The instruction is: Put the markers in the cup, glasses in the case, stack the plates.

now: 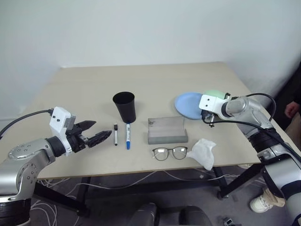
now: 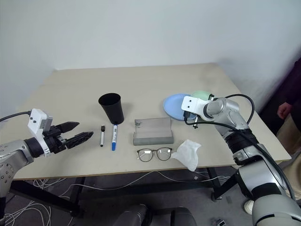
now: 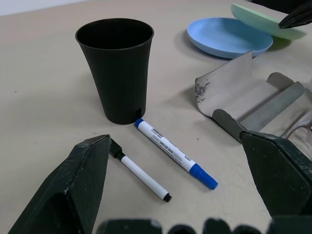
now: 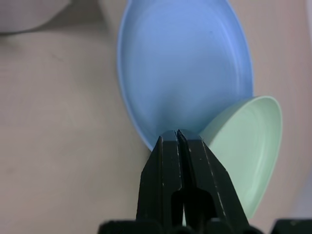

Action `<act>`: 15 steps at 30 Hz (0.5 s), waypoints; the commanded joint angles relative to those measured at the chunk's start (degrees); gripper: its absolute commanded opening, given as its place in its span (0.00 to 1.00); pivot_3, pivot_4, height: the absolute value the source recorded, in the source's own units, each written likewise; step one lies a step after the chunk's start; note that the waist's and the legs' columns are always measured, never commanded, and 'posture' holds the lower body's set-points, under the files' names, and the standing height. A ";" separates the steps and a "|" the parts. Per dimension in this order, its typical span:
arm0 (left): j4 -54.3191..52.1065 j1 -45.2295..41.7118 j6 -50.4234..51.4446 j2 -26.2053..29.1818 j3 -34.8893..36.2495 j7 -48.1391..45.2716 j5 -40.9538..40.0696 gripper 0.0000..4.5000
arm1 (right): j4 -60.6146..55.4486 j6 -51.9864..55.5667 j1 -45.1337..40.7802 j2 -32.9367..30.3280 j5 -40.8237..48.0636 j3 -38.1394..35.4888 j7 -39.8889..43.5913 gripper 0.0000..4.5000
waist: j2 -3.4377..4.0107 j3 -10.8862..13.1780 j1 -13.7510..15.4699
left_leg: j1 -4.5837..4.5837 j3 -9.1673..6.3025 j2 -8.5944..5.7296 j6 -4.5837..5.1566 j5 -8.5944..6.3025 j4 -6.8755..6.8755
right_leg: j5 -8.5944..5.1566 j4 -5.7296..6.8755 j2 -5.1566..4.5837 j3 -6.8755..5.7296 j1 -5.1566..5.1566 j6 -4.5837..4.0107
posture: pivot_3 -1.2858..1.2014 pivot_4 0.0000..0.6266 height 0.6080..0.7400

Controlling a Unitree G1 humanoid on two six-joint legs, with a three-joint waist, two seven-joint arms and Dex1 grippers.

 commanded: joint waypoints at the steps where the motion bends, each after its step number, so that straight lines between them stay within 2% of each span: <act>1: -1.94 -0.51 -0.20 1.12 1.79 -0.17 -0.43 1.00 | -2.33 3.89 -3.99 0.48 2.75 -4.51 1.01 0.28 | 0.00 0.00 -0.04 | 0.00 0.00 0.04 -0.01 0.00 0.00 | 0.01 0.00 0.03 -0.01 -0.01 -0.03 | 0.52 0.00 1.00; 4: -1.74 -0.86 -0.14 1.16 1.60 -0.18 -0.39 1.00 | 0.26 3.97 -4.81 0.59 2.55 -5.20 -0.54 0.50 | 0.01 0.00 -0.07 | 0.03 -0.01 0.08 -0.02 0.00 -0.01 | 0.03 0.00 0.06 -0.02 0.01 -0.12 | 0.52 0.00 1.00; 15: -1.72 -1.42 0.15 1.10 1.25 -0.18 -0.43 1.00 | 8.56 0.86 -3.25 1.70 2.00 -4.87 -3.73 0.50 | 0.01 0.00 -0.09 | 0.03 0.04 0.07 -0.02 0.01 -0.01 | 0.04 0.00 0.06 0.01 -0.01 -0.14 | 0.52 0.00 1.00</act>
